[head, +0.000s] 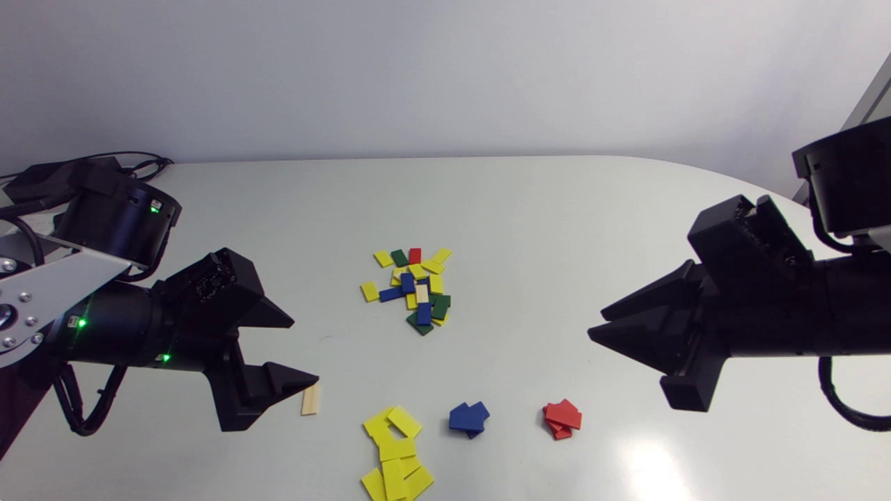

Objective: Take domino bricks one by one from the mixed stack on the table and place each onto the existing stack of the same color.

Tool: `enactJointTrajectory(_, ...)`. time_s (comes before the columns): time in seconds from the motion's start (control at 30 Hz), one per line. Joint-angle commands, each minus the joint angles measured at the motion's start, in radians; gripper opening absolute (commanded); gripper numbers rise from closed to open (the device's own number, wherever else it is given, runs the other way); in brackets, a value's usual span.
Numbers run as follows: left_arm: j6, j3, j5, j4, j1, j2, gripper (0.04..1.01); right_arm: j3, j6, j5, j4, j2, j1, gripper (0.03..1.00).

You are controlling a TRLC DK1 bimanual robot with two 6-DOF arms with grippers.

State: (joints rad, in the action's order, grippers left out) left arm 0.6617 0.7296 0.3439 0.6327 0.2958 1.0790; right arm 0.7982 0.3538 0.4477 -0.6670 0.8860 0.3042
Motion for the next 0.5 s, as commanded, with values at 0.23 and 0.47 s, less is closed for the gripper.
enactJointTrajectory(0.23, -0.08, 0.091, 0.009, 0.001, -0.004, 0.053, 0.992, 0.029, -0.035, 0.009, 0.014, 0.027, 0.004, 0.975)
enactJointTrajectory(0.47, -0.14, 0.111, -0.017, -0.028, -0.023, 0.087, 0.992, 0.036, -0.082, -0.012, 0.07, 0.051, -0.002, 0.975)
